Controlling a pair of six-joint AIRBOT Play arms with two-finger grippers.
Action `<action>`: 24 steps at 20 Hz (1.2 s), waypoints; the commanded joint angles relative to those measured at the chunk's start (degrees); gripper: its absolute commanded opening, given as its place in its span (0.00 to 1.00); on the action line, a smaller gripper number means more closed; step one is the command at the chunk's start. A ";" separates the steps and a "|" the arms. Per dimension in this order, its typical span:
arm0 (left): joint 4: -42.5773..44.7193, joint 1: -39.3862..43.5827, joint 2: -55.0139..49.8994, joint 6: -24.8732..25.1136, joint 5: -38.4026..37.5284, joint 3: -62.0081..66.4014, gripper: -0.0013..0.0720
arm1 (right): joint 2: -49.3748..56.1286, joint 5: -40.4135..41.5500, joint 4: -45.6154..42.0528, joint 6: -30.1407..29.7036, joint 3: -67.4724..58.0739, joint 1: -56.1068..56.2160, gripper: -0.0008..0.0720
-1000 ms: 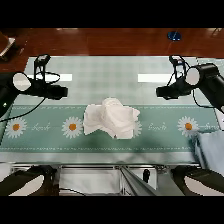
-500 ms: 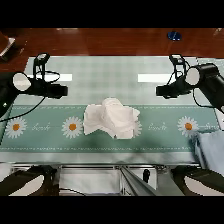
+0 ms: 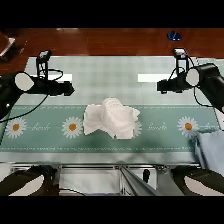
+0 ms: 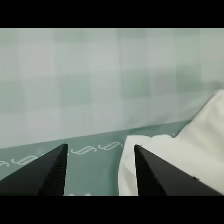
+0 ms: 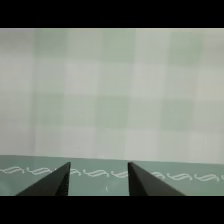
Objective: Fold the shirts.
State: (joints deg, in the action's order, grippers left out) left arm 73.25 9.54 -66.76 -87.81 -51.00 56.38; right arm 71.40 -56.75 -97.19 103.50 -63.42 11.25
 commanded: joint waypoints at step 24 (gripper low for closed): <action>-41.24 1.49 -11.41 25.22 -1.92 -22.53 0.05 | -17.62 -3.96 39.28 -18.29 29.97 -11.87 0.58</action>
State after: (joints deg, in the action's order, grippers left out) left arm 33.06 10.28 -77.71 -64.60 -51.81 33.63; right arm 53.54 -57.98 -58.13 85.89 -33.71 -3.95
